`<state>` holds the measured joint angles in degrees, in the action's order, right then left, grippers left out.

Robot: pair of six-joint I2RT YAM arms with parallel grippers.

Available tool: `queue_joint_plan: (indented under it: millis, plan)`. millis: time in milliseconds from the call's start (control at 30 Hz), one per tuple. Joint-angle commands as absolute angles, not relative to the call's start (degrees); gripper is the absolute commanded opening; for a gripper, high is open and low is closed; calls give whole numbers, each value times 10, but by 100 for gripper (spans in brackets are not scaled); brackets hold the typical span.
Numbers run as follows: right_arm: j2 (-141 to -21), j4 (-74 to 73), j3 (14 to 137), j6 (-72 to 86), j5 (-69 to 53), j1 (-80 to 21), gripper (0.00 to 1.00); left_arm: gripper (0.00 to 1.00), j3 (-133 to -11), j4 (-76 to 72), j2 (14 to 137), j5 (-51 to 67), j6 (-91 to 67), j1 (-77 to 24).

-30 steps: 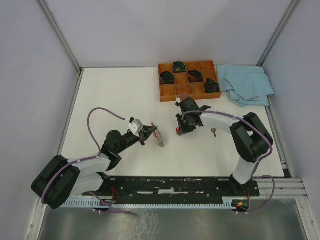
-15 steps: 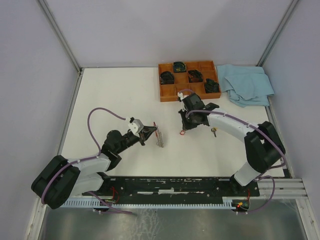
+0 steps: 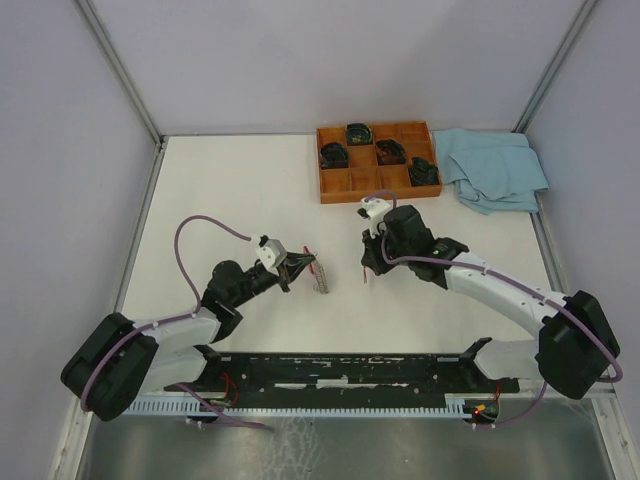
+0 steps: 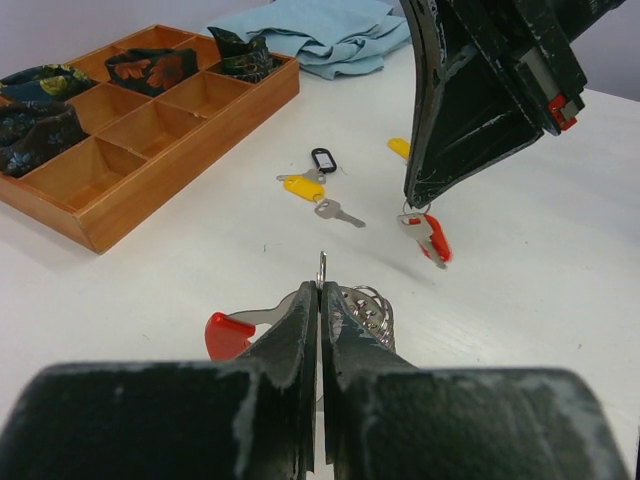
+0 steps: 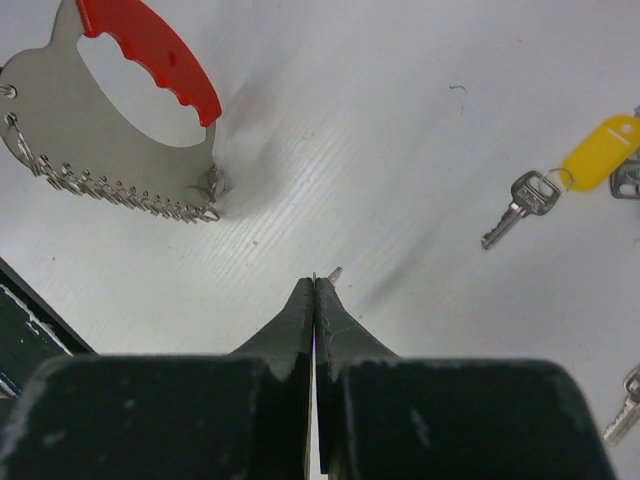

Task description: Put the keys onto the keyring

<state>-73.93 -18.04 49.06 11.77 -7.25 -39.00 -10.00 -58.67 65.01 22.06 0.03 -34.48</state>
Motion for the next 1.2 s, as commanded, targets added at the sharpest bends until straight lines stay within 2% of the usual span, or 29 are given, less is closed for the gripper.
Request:
queue_joint_plan:
  millis: [0,500,667,933,1067,1167]
  plan:
    - [-711,-44,458,104,-112,-391,1,3,-116,-604,636,248,16,-346]
    - [-782,-7,425,113,-110,-394,1,3,-121,-593,637,267,4,-346]
    - [-822,114,391,121,-86,-395,1,3,-115,-603,634,255,1,-346]
    - [-952,328,377,131,-60,-398,1,3,-104,-610,621,238,-7,-346]
    - [-1001,354,391,130,-55,-400,1,3,-98,-609,610,231,-7,-346]
    - [-1007,335,395,127,-54,-401,6,3,-92,-607,604,224,-6,-347]
